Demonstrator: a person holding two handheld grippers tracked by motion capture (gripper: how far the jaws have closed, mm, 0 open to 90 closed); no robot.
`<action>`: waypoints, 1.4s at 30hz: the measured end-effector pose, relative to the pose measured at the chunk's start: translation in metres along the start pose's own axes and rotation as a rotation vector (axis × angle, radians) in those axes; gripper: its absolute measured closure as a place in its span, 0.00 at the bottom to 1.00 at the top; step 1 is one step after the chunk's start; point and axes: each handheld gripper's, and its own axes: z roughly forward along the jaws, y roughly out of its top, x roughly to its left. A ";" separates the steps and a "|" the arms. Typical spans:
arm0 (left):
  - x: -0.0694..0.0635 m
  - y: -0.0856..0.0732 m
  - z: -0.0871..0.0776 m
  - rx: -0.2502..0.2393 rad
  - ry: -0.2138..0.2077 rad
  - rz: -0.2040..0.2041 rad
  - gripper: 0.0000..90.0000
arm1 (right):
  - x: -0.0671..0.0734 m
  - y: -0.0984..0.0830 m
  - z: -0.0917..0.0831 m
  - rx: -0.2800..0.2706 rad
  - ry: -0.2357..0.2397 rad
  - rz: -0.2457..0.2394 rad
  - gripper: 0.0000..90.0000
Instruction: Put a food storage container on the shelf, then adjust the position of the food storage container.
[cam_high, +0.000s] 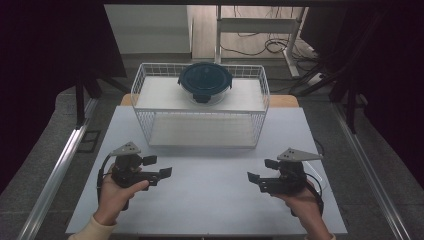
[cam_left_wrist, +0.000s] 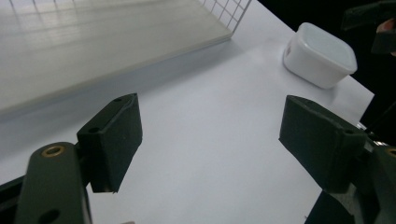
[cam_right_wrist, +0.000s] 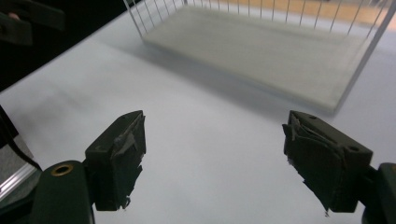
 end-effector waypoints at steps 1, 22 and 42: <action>0.000 -0.002 0.002 0.007 0.005 0.000 0.23 | -0.001 -0.004 0.002 0.010 -0.004 0.002 0.24; 0.005 -0.015 0.004 0.026 0.038 -0.015 0.23 | -0.004 -0.008 0.013 0.053 0.031 -0.006 0.32; 0.001 -0.016 0.004 0.029 0.031 -0.008 0.22 | -0.034 -0.004 -0.013 0.039 -0.032 0.035 0.44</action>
